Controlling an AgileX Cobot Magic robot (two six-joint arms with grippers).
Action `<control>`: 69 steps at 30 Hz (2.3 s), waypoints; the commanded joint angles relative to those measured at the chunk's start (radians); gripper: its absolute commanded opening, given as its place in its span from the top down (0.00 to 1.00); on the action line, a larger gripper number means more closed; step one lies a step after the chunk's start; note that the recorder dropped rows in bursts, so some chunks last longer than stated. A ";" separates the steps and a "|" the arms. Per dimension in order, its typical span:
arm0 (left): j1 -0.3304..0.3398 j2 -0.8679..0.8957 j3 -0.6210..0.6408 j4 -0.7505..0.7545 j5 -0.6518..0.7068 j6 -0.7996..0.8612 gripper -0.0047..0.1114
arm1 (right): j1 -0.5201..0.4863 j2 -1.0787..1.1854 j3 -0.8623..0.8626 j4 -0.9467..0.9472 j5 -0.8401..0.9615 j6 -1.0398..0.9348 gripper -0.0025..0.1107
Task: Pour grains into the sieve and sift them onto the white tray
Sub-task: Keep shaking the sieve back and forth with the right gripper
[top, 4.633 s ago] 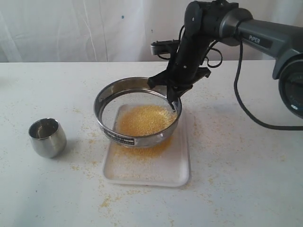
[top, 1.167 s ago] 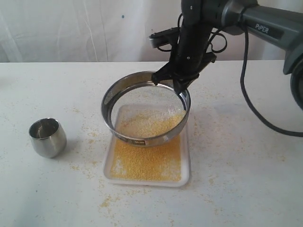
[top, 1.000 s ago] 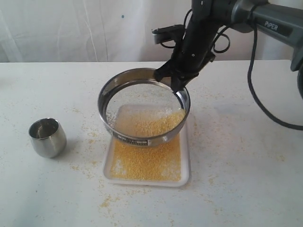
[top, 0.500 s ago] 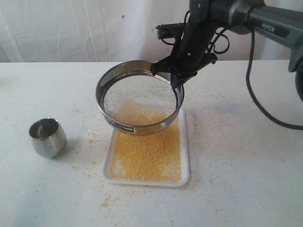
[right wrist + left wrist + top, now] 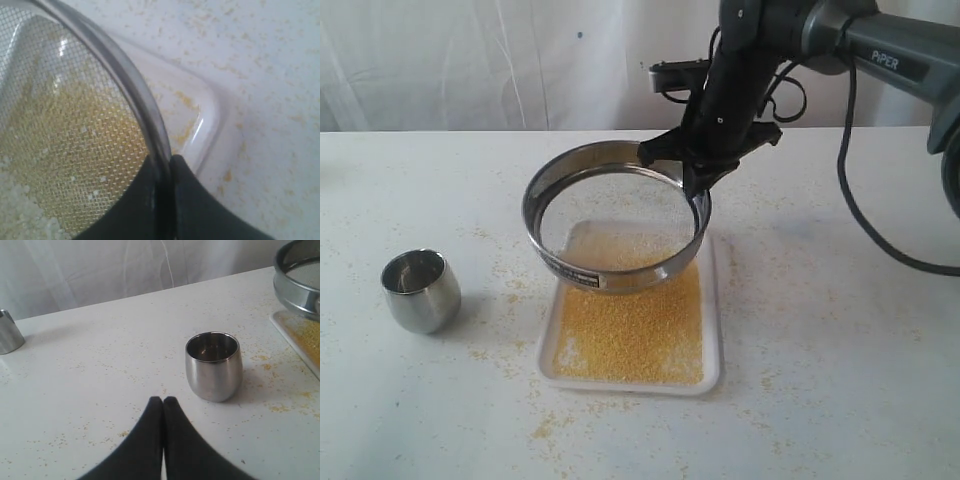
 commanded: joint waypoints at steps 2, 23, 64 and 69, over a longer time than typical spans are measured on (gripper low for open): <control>0.002 -0.005 0.004 -0.014 -0.004 0.003 0.96 | -0.018 0.002 -0.004 0.014 -0.043 -0.062 0.98; 0.002 -0.005 0.004 -0.014 -0.004 0.003 0.96 | -0.018 0.010 -0.004 -0.003 -0.001 -0.091 0.98; 0.002 -0.005 0.004 -0.014 -0.004 0.003 0.96 | -0.023 -0.031 0.029 0.093 0.033 -0.156 0.98; 0.002 -0.005 0.004 -0.014 -0.004 0.003 0.96 | -0.016 -0.051 0.078 0.096 0.033 -0.238 0.98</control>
